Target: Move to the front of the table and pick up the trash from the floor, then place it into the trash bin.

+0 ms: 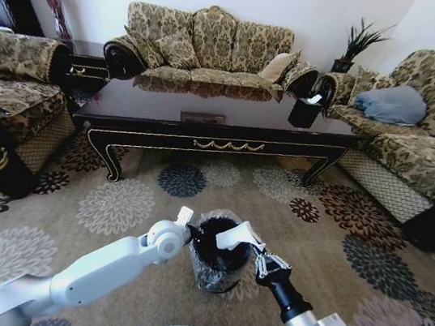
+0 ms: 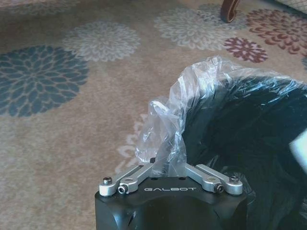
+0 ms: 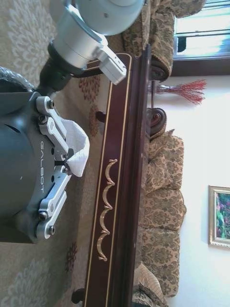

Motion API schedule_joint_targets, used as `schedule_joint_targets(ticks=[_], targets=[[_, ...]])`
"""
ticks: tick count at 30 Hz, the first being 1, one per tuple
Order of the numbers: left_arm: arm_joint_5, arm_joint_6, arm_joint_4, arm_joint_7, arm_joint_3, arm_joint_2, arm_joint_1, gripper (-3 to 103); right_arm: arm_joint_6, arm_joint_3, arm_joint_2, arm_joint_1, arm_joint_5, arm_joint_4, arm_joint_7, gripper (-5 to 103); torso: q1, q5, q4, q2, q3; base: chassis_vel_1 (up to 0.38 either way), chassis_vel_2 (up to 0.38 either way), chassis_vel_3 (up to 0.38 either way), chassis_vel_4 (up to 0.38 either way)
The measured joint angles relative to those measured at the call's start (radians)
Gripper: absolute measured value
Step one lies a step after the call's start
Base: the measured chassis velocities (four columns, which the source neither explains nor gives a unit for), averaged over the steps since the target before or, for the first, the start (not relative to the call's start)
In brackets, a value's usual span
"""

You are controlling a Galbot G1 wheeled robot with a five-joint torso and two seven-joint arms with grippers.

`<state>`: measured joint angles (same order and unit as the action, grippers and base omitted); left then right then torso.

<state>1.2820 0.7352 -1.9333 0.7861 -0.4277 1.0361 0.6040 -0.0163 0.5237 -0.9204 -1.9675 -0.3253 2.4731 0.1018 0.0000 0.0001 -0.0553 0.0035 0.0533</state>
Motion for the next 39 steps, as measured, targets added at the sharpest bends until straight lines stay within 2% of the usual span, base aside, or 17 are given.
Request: schedule_joint_targets(ticks=[13,14,16,19,21,22,24,27,28,30,31,32,34,36,37,39], targets=[[0.009,0.000,0.000,0.016,-0.029,0.018,-0.016,3,0.007,-0.032,0.016,-0.016,0.027,-0.031,-0.007,0,0.000,-0.0001,-0.0001,0.000,0.000,0.000,0.000,0.000,0.000],[0.009,0.000,0.000,0.017,-0.030,0.018,-0.016,3,0.009,-0.034,0.017,-0.020,0.027,-0.032,-0.008,-3,0.000,-0.0001,-0.0001,0.000,0.000,0.000,0.000,0.000,0.000],[0.009,0.000,0.001,0.020,-0.038,0.020,-0.016,3,0.018,-0.044,0.023,-0.029,0.027,-0.034,-0.014,7,0.000,-0.0002,-0.0001,0.000,0.000,0.000,0.000,0.000,0.000],[0.009,0.000,0.002,0.021,-0.043,0.024,-0.014,3,0.025,-0.050,0.025,-0.030,0.027,-0.036,-0.016,12,0.000,-0.0002,-0.0001,0.000,0.000,0.000,0.000,0.000,0.000],[0.009,0.000,0.002,0.024,-0.045,0.027,-0.009,3,0.039,-0.057,0.029,-0.030,0.015,-0.036,-0.017,22,0.000,-0.0001,-0.0001,0.000,0.000,0.000,0.000,0.000,0.000],[0.009,0.000,0.002,0.024,-0.045,0.027,-0.009,3,0.039,-0.057,0.029,-0.030,0.015,-0.036,-0.017,22,0.000,-0.0001,-0.0001,0.000,0.000,0.000,0.000,0.000,0.000],[0.009,0.000,0.002,0.025,-0.046,0.026,-0.008,3,0.045,-0.058,0.031,-0.033,0.013,-0.036,-0.017,33,0.000,-0.0001,-0.0001,0.000,0.000,0.000,0.000,0.000,0.000],[0.009,0.000,0.002,0.025,-0.046,0.024,-0.008,3,0.047,-0.058,0.032,-0.036,0.013,-0.035,-0.017,38,0.000,-0.0002,-0.0001,0.000,0.000,0.000,0.000,0.000,0.000],[0.008,0.000,0.001,0.025,-0.046,0.023,-0.006,3,0.049,-0.056,0.035,-0.037,0.019,-0.035,-0.019,50,0.000,-0.0001,-0.0001,0.000,0.000,0.000,0.000,0.000,0.000],[0.008,0.000,0.000,0.025,-0.046,0.024,-0.005,3,0.049,-0.053,0.038,-0.035,0.029,-0.038,-0.021,50,0.000,-0.0002,-0.0001,0.000,0.000,0.000,0.000,0.000,0.000],[0.008,0.000,-0.002,0.025,-0.045,0.026,-0.004,3,0.049,-0.048,0.045,-0.030,0.037,-0.042,-0.023,61,0.000,-0.0001,-0.0001,0.000,0.000,0.000,0.000,0.000,0.000],[0.008,0.000,-0.002,0.025,-0.045,0.027,-0.002,3,0.050,-0.045,0.050,-0.027,0.038,-0.044,-0.024,66,0.000,-0.0001,-0.0001,0.000,0.000,0.000,0.000,0.000,0.000],[0.008,0.000,-0.003,0.025,-0.045,0.028,-0.002,3,0.051,-0.042,0.054,-0.025,0.040,-0.045,-0.025,66,0.000,-0.0002,-0.0001,0.000,0.000,0.000,0.000,0.000,0.000],[0.007,0.000,-0.005,0.026,-0.045,0.028,0.000,3,0.051,-0.030,0.063,-0.019,0.063,-0.052,-0.031,77,0.000,-0.0001,-0.0001,0.000,0.000,0.000,0.000,0.000,0.000],[0.007,0.000,-0.005,0.026,-0.045,0.028,0.000,3,0.051,-0.030,0.063,-0.019,0.063,-0.052,-0.031,77,0.000,-0.0001,-0.0001,0.000,0.000,0.000,0.000,0.000,0.000],[0.006,0.000,-0.009,0.027,-0.045,0.028,0.004,3,0.021,0.003,0.076,0.001,0.168,-0.078,-0.056,88,0.000,-0.0001,-0.0001,0.000,0.000,0.000,0.000,0.000,0.000]])
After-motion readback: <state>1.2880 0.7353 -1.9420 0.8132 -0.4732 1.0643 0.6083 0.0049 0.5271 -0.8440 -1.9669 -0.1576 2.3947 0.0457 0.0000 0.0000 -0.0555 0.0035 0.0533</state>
